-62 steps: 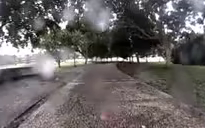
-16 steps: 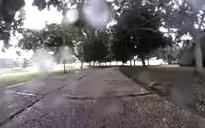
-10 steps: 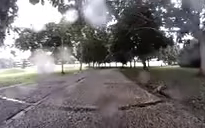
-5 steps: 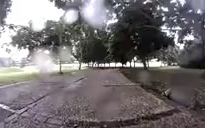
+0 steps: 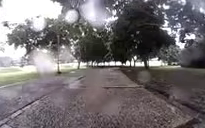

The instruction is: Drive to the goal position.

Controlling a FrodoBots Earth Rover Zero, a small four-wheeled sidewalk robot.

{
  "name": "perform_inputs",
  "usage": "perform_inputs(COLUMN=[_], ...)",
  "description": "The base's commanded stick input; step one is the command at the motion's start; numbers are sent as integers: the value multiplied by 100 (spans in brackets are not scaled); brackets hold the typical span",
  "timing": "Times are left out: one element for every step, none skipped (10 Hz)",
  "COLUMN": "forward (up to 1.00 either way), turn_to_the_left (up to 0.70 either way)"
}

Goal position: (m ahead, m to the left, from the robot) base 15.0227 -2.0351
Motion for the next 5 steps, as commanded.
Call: perform_inputs(forward=[70,70,70,70,70], turn_to_the_left=[0,0,0,0,0])
